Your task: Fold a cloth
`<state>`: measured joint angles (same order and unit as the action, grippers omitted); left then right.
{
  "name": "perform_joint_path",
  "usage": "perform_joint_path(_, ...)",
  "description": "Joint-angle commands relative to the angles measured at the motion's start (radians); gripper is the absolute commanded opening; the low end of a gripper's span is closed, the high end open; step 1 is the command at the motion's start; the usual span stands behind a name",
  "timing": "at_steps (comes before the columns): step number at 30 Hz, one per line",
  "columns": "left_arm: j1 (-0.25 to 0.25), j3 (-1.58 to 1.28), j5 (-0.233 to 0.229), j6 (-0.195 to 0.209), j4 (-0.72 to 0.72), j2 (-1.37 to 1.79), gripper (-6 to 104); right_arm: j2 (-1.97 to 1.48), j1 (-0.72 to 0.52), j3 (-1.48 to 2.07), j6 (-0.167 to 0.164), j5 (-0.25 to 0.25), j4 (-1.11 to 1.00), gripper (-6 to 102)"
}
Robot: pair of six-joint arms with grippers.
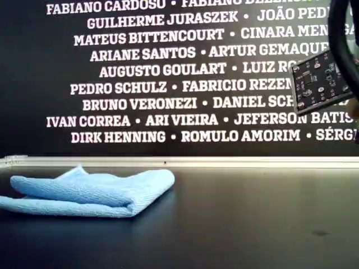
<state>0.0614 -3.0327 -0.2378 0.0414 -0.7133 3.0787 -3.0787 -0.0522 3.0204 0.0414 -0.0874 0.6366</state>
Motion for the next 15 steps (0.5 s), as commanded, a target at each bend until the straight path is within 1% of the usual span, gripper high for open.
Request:
perform_joint_path(1,-0.011,0.008,-0.005,0.003,-0.002,0.015,68,-0.031,0.005,0.011,0.006,-0.009,0.014,-2)
perform_joint_path(15,-0.018,0.008,-0.006,0.003,-0.002,0.015,68,-0.031,0.005,0.011,0.006,-0.009,0.014,-2)
